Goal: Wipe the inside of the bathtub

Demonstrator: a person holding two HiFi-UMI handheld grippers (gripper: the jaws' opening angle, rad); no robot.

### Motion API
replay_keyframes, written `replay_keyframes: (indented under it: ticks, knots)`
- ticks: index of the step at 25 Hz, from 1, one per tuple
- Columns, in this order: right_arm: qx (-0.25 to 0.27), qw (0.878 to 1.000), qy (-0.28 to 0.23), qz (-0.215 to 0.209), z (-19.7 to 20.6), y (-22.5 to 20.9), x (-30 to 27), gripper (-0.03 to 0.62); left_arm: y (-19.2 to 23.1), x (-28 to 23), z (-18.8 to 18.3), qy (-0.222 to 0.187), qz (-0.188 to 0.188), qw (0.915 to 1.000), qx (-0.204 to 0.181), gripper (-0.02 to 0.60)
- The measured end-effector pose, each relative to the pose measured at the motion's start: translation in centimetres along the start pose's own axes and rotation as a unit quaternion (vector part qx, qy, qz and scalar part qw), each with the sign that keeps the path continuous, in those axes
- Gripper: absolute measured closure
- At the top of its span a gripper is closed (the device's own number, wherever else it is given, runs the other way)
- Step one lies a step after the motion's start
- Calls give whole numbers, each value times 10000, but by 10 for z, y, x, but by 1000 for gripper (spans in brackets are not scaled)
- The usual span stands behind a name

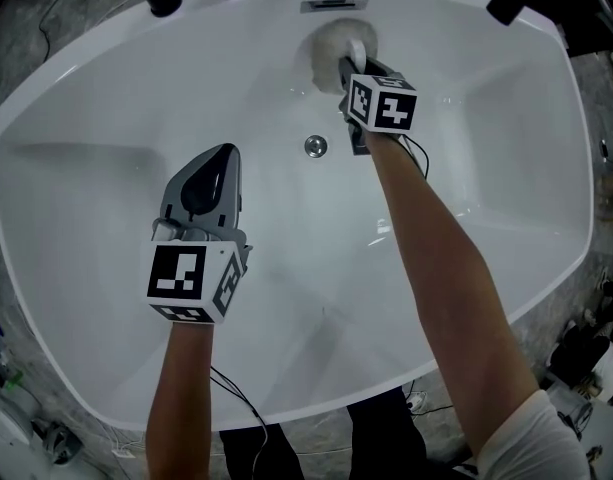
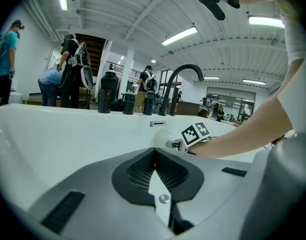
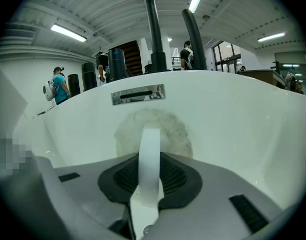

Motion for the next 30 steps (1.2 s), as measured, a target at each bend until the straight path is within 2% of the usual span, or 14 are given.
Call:
replay_keyframes:
  ticks: [8, 13, 24, 30]
  knots:
    - [-471, 9988, -83, -120, 10, 54, -3, 499, 37, 42, 11, 70, -106, 9999, -24, 569]
    - [-538, 9984, -33, -189, 17, 79, -7, 499, 62, 65, 18, 85, -236, 9997, 10, 569]
    - [-388, 9987, 40, -325, 23, 132, -4, 499, 85, 100, 25, 18, -264, 9996, 61, 569]
    - [-206, 9979, 79, -616, 30, 180, -12, 499, 110, 116, 36, 17, -369, 9993, 101, 569]
Point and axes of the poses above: the fingertips, and each gripper's own axes: x backward along the fingers, y to its left, z out of its underside, the point moved 1 cm from there along x, backward along the fingers, and after that the axes turned 7 degrees about z, right-handed, at the moved point
